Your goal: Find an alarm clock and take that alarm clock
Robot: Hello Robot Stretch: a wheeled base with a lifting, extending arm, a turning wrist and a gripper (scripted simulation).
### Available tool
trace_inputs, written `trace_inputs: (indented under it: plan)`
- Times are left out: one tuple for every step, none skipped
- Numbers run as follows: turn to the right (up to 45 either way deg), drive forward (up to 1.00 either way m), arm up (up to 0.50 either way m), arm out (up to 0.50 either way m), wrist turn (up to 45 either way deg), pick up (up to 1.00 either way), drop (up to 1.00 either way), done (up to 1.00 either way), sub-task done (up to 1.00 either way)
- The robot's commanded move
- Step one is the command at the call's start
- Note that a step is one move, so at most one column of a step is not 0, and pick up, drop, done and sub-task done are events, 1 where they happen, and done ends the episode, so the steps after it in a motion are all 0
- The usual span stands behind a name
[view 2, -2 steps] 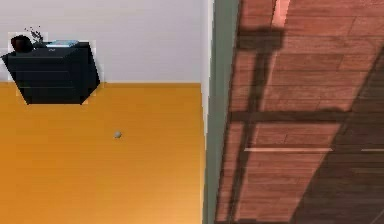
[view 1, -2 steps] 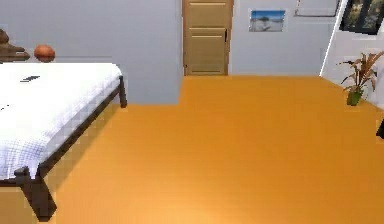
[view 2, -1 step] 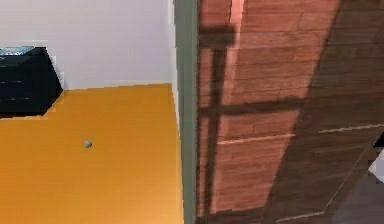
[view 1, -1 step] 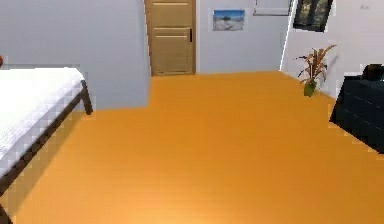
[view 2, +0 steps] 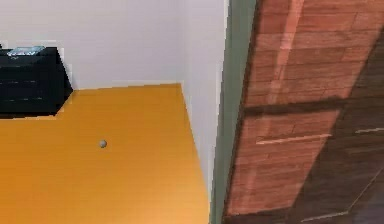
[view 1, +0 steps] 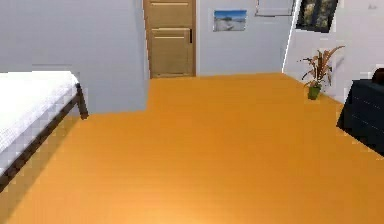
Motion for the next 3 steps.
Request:
trace_inputs:
  plan:
    - [33.0,0.00,0.00,0.00,0.0,0.00,0.00,0.00,0.00]
    - [0.0,0.45,0.00,0.00,0.0,0.00,0.00,0.00,0.00]
    - [9.0,0.00,0.00,0.00,0.0,0.00,0.00,0.00,0.00]
